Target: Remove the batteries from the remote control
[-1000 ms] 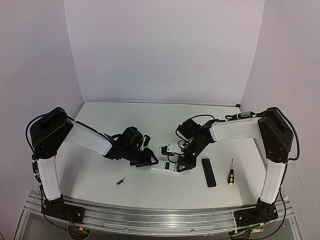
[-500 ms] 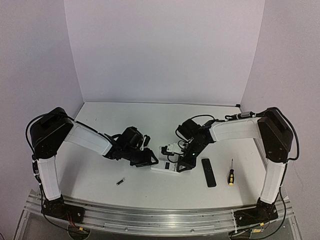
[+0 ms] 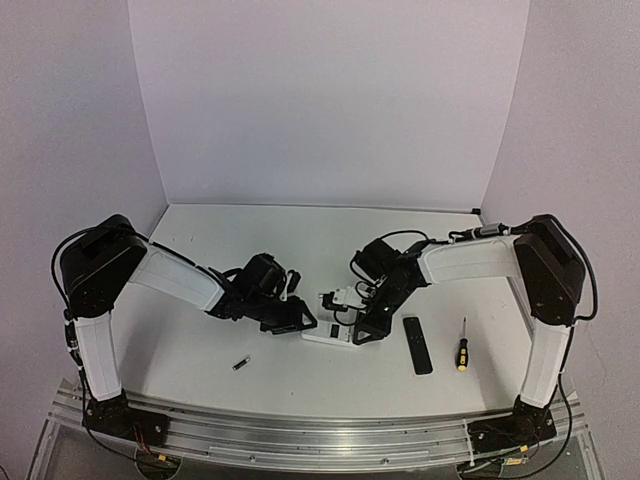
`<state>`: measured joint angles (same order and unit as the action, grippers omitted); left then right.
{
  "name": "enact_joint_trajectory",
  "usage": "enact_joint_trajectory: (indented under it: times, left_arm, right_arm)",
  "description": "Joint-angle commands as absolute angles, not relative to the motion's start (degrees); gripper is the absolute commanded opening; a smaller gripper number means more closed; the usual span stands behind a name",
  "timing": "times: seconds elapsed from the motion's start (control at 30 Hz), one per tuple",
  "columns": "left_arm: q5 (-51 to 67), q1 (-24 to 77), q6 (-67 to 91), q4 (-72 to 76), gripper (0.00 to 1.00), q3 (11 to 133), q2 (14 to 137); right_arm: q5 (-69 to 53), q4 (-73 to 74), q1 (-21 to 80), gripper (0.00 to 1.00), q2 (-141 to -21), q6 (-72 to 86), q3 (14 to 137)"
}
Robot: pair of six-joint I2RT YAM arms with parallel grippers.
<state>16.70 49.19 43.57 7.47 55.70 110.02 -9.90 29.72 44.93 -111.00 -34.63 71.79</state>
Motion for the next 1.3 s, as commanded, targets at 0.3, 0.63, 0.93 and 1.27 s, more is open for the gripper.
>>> enact_joint_trajectory:
  times: [0.3,0.63,0.93,1.27]
  left_arm:
    - [17.90,49.59,45.25,1.80,0.40,52.35,113.14]
    - [18.16,50.01,45.91,2.12,0.40,52.13,113.65]
    - [18.02,50.05,45.79,2.12,0.40,51.92,113.67]
    - [17.78,50.01,45.49,1.81,0.40,51.84,113.48]
  right_arm:
    - [-9.31,28.23,45.73,0.35,-112.44,-33.36,73.53]
    - [-9.26,27.59,45.87,0.38,-112.57,-32.38,73.99]
    - [-8.41,27.10,46.19,0.41,-113.03,-32.25,74.09]
    - [-7.44,26.73,46.27,0.46,-112.90,-32.59,74.09]
